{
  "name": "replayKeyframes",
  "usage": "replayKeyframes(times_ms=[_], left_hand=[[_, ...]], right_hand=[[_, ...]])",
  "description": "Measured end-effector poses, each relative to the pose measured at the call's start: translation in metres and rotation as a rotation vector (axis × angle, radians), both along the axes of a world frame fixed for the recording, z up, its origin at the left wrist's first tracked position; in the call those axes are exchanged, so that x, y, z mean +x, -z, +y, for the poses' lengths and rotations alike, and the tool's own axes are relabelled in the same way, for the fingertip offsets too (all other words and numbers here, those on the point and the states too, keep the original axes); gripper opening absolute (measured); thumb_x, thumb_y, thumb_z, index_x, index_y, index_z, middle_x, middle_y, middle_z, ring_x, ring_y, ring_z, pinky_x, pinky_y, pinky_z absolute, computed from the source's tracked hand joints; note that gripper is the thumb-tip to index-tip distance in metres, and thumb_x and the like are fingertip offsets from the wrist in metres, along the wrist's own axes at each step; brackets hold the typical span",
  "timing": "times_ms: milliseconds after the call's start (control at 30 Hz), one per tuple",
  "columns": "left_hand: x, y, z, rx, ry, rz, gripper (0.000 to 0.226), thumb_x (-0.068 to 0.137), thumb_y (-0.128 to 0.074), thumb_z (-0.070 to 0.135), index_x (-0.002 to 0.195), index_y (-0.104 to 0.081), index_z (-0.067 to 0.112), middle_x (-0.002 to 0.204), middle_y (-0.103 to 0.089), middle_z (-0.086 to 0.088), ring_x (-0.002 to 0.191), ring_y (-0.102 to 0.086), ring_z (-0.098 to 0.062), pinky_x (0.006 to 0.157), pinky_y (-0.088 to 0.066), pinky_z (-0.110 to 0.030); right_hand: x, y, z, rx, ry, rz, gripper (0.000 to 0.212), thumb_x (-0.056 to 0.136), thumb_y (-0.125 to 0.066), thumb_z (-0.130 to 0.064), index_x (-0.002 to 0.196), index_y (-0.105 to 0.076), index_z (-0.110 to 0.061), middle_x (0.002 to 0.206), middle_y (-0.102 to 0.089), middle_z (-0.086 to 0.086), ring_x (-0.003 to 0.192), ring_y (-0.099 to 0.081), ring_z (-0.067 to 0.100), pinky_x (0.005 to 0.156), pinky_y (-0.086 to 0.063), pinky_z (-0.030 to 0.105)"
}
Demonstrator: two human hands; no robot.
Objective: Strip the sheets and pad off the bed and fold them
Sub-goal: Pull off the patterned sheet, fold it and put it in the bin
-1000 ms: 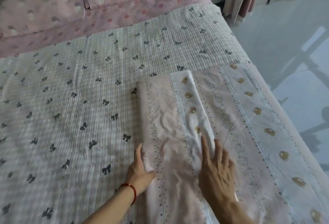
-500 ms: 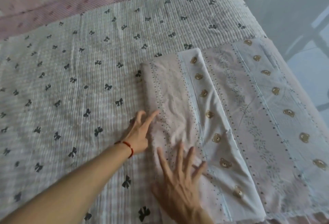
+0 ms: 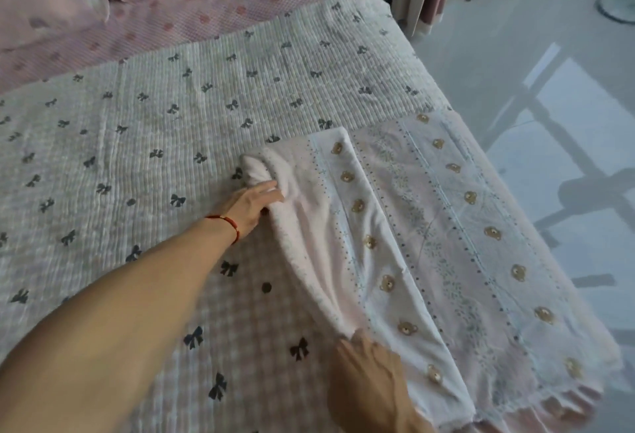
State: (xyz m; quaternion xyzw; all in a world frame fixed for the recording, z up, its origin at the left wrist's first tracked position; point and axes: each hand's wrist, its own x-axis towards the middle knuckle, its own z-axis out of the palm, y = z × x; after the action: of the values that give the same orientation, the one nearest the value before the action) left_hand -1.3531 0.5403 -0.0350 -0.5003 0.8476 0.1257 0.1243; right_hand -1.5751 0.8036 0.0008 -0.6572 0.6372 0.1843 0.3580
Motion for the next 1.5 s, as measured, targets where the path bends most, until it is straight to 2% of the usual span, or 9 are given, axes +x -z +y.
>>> replayKeyframes(times_ms=[100, 267, 433, 633, 900, 1067, 1233, 1433, 1500], left_hand=[[-0.032, -0.054, -0.007, -0.122, 0.134, 0.13, 0.046, 0.09, -0.044, -0.003, 0.121, -0.065, 0.023, 0.129, -0.061, -0.004, 0.12, -0.056, -0.031, 0.098, -0.044, -0.032], [-0.102, -0.202, -0.001, -0.132, 0.292, 0.119, 0.025, 0.096, -0.044, -0.003, 0.096, -0.045, 0.022, 0.089, -0.048, -0.001, 0.099, -0.049, -0.024, 0.077, -0.05, -0.042], [-0.132, -0.342, 0.008, -0.284, 0.359, 0.243, 0.022, 0.092, -0.042, -0.004, 0.09, -0.047, 0.017, 0.085, -0.052, -0.001, 0.086, -0.049, -0.022, 0.068, -0.04, -0.035], [-0.109, -0.517, 0.03, -0.536, 0.299, 0.483, 0.018, 0.102, -0.042, 0.018, 0.096, -0.059, 0.021, 0.086, -0.061, 0.0, 0.079, -0.06, -0.023, 0.069, -0.049, -0.036], [0.021, -0.687, 0.064, -0.817, 0.289, 0.579, 0.026, 0.084, -0.077, 0.018, 0.104, -0.064, 0.009, 0.087, -0.064, -0.006, 0.082, -0.052, -0.026, 0.068, -0.033, -0.033], [0.123, -0.709, 0.089, -1.043, 0.025, 0.558, 0.057, 0.069, -0.049, 0.072, 0.088, -0.068, 0.022, 0.07, -0.054, -0.001, 0.085, -0.059, -0.034, 0.071, -0.047, -0.041], [0.217, -0.734, 0.111, -0.973, -0.031, 0.496, 0.045, 0.083, -0.053, 0.069, 0.085, -0.047, 0.024, 0.071, -0.061, 0.0, 0.067, -0.06, -0.026, 0.062, -0.05, -0.041], [0.271, -0.748, 0.127, -0.564, 0.087, 0.033, 0.068, 0.069, -0.051, 0.088, 0.094, -0.069, 0.028, 0.082, -0.067, 0.011, 0.076, -0.056, 0.01, 0.069, -0.04, -0.008], [0.282, -0.746, 0.126, -0.465, 0.088, 0.071, 0.073, 0.065, -0.052, 0.089, 0.101, -0.07, 0.027, 0.09, -0.068, 0.012, 0.083, -0.058, 0.01, 0.073, -0.045, -0.011]], right_hand=[[-0.07, -0.064, -0.011, -0.235, 0.149, -0.019, 0.037, 0.096, -0.04, -0.049, 0.124, -0.051, -0.026, 0.121, -0.051, 0.001, 0.114, -0.06, 0.027, 0.078, -0.04, 0.035], [-0.185, -0.19, -0.012, -0.388, 0.07, 0.095, 0.028, 0.1, -0.038, -0.046, 0.123, -0.053, -0.042, 0.112, -0.06, -0.01, 0.095, -0.061, 0.012, 0.082, -0.051, 0.032], [-0.266, -0.347, -0.035, -0.618, 0.027, 0.392, 0.035, 0.099, -0.045, -0.031, 0.127, -0.029, -0.046, 0.119, -0.06, -0.014, 0.087, -0.064, 0.014, 0.073, -0.052, 0.032], [-0.286, -0.538, -0.063, -1.069, 0.117, 0.459, 0.056, 0.096, -0.056, -0.02, 0.138, -0.024, -0.038, 0.089, -0.074, 0.003, 0.056, -0.063, 0.027, 0.053, -0.052, 0.037], [-0.204, -0.722, -0.093, -1.531, -0.086, 0.557, 0.027, 0.102, -0.038, -0.041, 0.119, -0.048, -0.023, 0.095, -0.067, 0.006, 0.083, -0.069, 0.033, 0.069, -0.051, 0.042], [-0.127, -0.767, -0.094, -1.329, -0.085, 0.378, 0.025, 0.101, -0.056, -0.041, 0.103, -0.064, -0.018, 0.079, -0.064, 0.005, 0.06, -0.062, 0.02, 0.058, -0.05, 0.032], [-0.079, -0.789, -0.094, -1.427, -0.141, 0.193, 0.055, 0.078, -0.064, -0.069, 0.072, -0.067, -0.014, 0.062, -0.064, 0.002, 0.061, -0.062, 0.011, 0.059, -0.042, 0.023], [-0.024, -0.725, -0.114, -1.081, -0.278, 0.28, 0.042, 0.092, -0.062, -0.055, 0.082, -0.067, -0.014, 0.075, -0.063, -0.002, 0.074, -0.059, 0.018, 0.067, -0.042, 0.032], [-0.021, -0.713, -0.12, -1.076, -0.247, 0.229, 0.028, 0.096, -0.064, -0.044, 0.077, -0.059, -0.024, 0.072, -0.058, -0.007, 0.069, -0.056, 0.015, 0.063, -0.039, 0.03]])
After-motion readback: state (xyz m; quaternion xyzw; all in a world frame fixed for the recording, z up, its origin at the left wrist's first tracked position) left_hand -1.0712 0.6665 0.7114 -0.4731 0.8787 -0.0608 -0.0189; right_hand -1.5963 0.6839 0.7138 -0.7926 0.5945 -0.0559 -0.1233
